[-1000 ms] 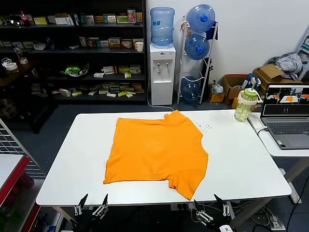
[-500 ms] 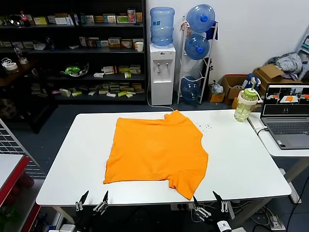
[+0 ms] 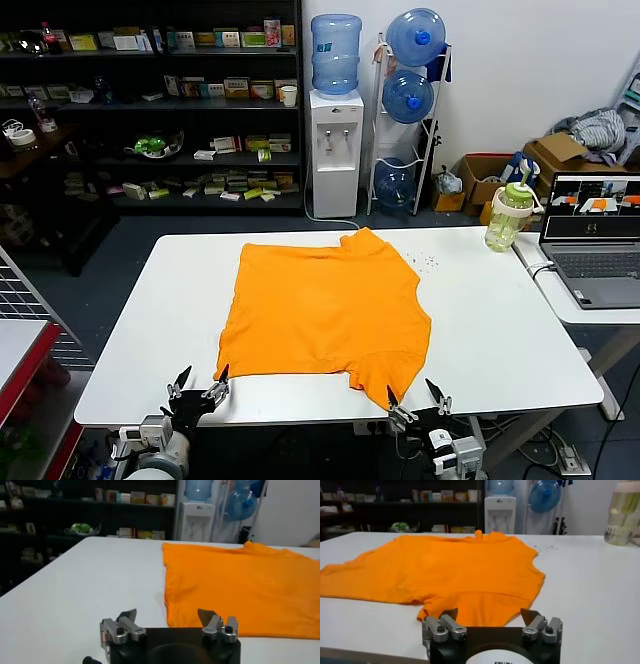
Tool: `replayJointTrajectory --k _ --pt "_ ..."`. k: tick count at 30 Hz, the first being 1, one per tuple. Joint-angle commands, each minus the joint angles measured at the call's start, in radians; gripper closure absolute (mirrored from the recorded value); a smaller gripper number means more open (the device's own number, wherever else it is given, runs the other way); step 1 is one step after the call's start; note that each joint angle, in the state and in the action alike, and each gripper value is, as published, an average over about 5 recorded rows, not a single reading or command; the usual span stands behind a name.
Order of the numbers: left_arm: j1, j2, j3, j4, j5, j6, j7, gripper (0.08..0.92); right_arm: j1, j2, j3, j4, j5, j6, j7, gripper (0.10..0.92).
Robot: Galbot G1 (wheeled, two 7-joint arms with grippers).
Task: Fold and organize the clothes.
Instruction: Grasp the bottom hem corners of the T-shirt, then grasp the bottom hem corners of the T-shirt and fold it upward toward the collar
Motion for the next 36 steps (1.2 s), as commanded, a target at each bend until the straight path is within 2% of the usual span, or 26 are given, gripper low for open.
replayJointTrajectory --k 1,5,9,26,29,32,36 --pt "-0.069 0.002 0.016 0.05 -0.022 0.028 -0.007 0.177 0.041 0.004 -0.019 -0.041 0.001 -0.013 0.011 0.206" --pt "-0.049 0.002 0.022 0.041 -0.02 0.032 -0.01 0.177 0.045 0.005 -0.027 -0.05 -0.002 -0.016 0.01 0.251" --pt "-0.036 0.002 0.025 0.034 -0.019 0.035 -0.012 0.205 0.046 0.005 -0.031 -0.056 -0.005 -0.019 0.01 0.354" --pt "-0.042 -0.009 0.045 0.057 -0.015 0.033 -0.016 0.684 0.027 0.005 -0.026 -0.053 -0.005 -0.013 0.014 0.848" --pt "-0.044 -0.01 0.049 0.052 -0.014 0.03 -0.019 0.77 0.023 0.004 -0.024 -0.048 -0.004 -0.006 0.012 0.897" --pt "-0.036 -0.009 0.05 0.033 -0.014 0.026 -0.025 0.856 0.012 -0.001 -0.023 -0.034 -0.003 0.001 0.011 0.901" --pt "-0.005 -0.004 0.049 -0.017 -0.019 0.023 -0.039 0.906 -0.02 -0.016 -0.023 0.004 0.002 0.008 0.013 0.901"
